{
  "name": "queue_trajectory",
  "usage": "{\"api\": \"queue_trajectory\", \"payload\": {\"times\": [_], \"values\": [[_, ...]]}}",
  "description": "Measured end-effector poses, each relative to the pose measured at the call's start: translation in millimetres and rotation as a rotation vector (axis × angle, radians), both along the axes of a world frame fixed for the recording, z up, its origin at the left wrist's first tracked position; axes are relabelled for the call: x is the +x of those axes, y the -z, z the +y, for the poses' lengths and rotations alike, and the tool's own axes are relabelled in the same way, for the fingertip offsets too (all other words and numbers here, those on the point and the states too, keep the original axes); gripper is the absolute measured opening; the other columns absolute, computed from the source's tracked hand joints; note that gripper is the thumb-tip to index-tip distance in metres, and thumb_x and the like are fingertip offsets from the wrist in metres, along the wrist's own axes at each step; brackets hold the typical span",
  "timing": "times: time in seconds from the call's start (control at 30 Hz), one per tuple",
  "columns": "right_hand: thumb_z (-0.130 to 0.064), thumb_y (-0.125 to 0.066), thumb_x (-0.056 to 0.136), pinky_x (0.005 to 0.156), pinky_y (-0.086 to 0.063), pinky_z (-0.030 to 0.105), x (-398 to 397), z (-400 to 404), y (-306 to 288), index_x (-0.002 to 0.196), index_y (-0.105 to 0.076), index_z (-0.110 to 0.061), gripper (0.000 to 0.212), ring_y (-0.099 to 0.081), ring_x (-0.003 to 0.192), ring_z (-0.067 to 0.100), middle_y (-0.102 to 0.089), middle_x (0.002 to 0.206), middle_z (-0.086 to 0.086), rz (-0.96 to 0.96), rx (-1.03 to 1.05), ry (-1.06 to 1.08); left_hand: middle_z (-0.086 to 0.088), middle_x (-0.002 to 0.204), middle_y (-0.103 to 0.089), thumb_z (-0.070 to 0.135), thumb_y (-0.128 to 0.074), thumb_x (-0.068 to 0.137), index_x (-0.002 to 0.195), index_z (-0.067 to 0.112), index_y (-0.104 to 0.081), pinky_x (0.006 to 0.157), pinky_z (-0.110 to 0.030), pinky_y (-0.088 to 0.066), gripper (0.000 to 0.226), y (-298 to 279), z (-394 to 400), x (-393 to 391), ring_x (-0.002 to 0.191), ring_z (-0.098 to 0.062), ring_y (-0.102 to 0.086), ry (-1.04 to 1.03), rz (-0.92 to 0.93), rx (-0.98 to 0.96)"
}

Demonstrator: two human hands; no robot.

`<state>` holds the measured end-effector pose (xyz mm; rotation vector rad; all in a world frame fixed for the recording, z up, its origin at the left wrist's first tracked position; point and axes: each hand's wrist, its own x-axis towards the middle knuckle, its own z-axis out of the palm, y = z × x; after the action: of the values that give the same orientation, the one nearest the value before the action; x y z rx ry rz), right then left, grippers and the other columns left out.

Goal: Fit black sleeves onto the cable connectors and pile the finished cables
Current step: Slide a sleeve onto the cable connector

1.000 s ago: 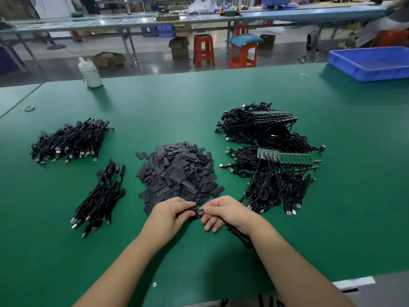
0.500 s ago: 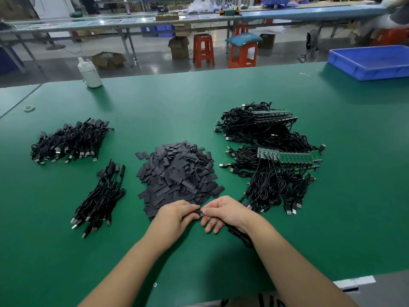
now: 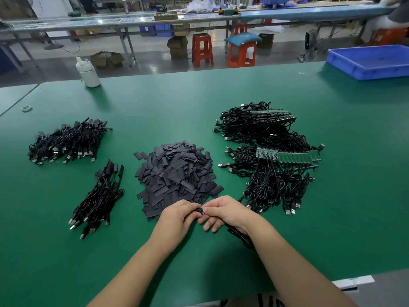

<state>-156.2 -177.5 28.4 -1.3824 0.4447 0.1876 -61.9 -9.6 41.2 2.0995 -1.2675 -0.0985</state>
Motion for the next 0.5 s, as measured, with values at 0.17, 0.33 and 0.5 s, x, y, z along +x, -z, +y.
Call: {"api": "queue_trajectory", "payload": {"times": [0.17, 0.33, 0.5], "values": [[-0.01, -0.054, 0.102, 0.055, -0.056, 0.023, -0.7, 0.8, -1.4, 0.11, -0.062, 0.002, 0.016, -0.071, 0.066, 0.018, -0.073, 0.09, 0.014, -0.001, -0.009, -0.017, 0.006, 0.097, -0.069, 0.018, -0.07, 0.09, 0.108, 0.016, -0.075, 0.084, -0.021, -0.049, 0.019, 0.9, 0.7, -0.7, 0.089, -0.008, -0.064, 0.005, 0.006, -0.009], [-0.011, -0.056, 0.101, 0.054, -0.056, 0.024, -0.4, -0.2, -0.5, 0.11, -0.063, 0.001, 0.016, -0.07, 0.064, 0.018, -0.073, 0.086, 0.012, -0.001, -0.01, -0.015, 0.01, 0.093, -0.07, 0.016, -0.073, 0.088, 0.103, 0.016, -0.077, 0.08, -0.018, -0.05, 0.016, 3.2, 3.0, -3.8, 0.083, -0.003, -0.064, -0.03, 0.024, -0.079], [-0.011, -0.054, 0.102, 0.054, -0.055, 0.024, -0.4, -1.2, 0.8, 0.105, -0.065, -0.002, 0.015, -0.068, 0.06, 0.017, -0.071, 0.078, 0.008, 0.001, -0.026, -0.047, 0.011, 0.091, -0.068, 0.018, -0.073, 0.087, 0.103, 0.019, -0.077, 0.077, -0.016, -0.049, 0.016, 4.4, 3.6, -4.2, 0.081, -0.001, -0.063, -0.001, 0.015, -0.084]]}}
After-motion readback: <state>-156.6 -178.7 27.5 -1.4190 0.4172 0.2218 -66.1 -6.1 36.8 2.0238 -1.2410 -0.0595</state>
